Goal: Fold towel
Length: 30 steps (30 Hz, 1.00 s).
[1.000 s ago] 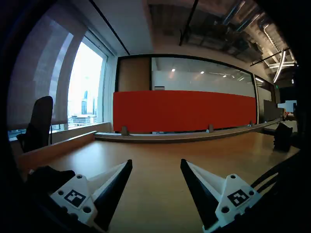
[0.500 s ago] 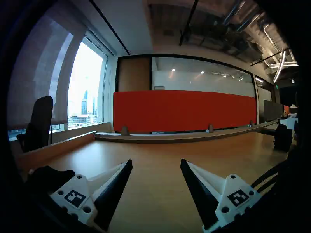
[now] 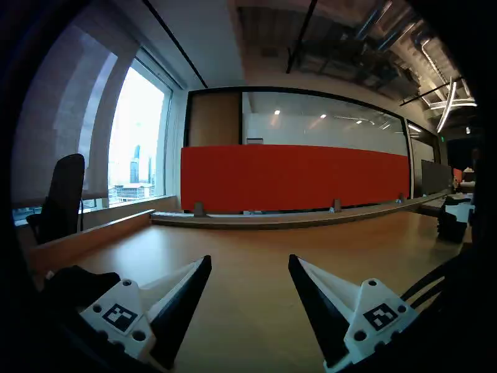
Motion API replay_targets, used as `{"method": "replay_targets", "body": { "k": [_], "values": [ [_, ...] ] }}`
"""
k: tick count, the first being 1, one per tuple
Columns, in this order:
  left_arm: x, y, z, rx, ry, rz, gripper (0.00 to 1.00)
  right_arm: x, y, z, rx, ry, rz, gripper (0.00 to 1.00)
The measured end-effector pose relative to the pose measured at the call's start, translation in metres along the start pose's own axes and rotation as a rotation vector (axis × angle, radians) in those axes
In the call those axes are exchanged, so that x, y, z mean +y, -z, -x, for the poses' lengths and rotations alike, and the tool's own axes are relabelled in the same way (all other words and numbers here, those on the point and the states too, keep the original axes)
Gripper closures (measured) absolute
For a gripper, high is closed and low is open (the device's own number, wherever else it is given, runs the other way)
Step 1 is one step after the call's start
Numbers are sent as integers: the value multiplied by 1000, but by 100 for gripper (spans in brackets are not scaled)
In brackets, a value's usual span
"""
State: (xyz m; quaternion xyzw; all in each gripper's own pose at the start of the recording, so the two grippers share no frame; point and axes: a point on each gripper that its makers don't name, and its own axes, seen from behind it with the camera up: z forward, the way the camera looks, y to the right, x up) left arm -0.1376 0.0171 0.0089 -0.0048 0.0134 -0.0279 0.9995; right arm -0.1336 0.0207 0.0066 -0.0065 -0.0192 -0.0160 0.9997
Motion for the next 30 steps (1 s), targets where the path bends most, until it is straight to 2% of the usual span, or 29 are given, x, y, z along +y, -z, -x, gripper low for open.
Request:
{"method": "replay_targets", "body": {
  "k": [8, 20, 30],
  "values": [
    [1, 0, 0, 0, 0, 0, 8, -3, -1, 11, -9, -2, -5, 3],
    [0, 1, 0, 0, 0, 0, 8, 3, 2, 6, 24, -58, 10, 3],
    [0, 0, 0, 0, 0, 0, 8, 2, 4, 2, 48, -60, 1, 3]
  ]
}}
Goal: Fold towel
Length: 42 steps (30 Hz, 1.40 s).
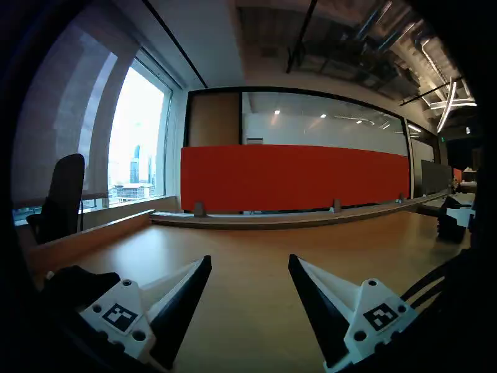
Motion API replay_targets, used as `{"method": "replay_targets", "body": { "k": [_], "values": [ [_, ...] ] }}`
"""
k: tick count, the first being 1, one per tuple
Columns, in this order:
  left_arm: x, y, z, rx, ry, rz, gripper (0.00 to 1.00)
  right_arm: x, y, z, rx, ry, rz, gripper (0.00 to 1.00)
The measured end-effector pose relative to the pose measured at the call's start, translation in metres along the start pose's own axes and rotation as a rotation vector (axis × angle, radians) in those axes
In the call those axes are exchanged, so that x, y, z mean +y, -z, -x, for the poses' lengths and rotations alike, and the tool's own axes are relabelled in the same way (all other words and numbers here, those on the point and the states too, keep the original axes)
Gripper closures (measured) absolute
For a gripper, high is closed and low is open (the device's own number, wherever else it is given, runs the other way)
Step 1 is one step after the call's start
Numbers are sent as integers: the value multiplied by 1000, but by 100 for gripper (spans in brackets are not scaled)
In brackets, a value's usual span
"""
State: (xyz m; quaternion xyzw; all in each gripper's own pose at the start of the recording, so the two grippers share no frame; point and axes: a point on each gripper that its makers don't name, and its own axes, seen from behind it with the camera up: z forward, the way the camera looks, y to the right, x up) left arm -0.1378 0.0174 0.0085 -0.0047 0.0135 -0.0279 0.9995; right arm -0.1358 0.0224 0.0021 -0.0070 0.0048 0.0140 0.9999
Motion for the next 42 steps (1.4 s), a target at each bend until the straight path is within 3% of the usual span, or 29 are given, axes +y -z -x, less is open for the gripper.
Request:
{"method": "replay_targets", "body": {
  "k": [42],
  "values": [
    [0, 0, 0, 0, 0, 0, 8, -3, 1, 0, 1, 0, -12, 0]
  ]
}}
